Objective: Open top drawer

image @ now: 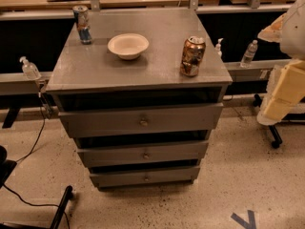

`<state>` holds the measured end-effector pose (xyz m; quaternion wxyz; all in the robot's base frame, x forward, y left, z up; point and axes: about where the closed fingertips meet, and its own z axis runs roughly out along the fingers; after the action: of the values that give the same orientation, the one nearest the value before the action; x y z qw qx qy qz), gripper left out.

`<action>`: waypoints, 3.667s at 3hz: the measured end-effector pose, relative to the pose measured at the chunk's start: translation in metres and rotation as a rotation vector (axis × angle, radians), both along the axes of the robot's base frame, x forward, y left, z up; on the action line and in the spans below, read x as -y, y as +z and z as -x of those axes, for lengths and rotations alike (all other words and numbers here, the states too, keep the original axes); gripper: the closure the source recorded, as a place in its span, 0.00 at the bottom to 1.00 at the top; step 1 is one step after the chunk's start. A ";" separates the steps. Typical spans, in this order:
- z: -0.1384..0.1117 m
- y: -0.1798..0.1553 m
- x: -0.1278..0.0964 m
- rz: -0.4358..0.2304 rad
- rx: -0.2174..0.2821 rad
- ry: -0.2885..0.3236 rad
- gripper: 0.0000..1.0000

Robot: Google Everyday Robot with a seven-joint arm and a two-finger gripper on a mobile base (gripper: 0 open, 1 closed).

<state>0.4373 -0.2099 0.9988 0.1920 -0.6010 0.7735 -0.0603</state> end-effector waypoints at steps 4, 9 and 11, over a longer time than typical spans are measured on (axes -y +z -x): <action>0.008 -0.081 -0.057 -0.093 0.033 0.083 0.00; -0.063 -0.239 -0.102 -0.016 0.218 0.324 0.00; -0.135 -0.278 -0.124 0.032 0.350 0.433 0.00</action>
Offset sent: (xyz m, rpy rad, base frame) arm 0.0054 0.0058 -0.0105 0.0344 -0.0112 0.0181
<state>0.5718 -0.0860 0.7210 0.3218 -0.7356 0.5812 -0.1329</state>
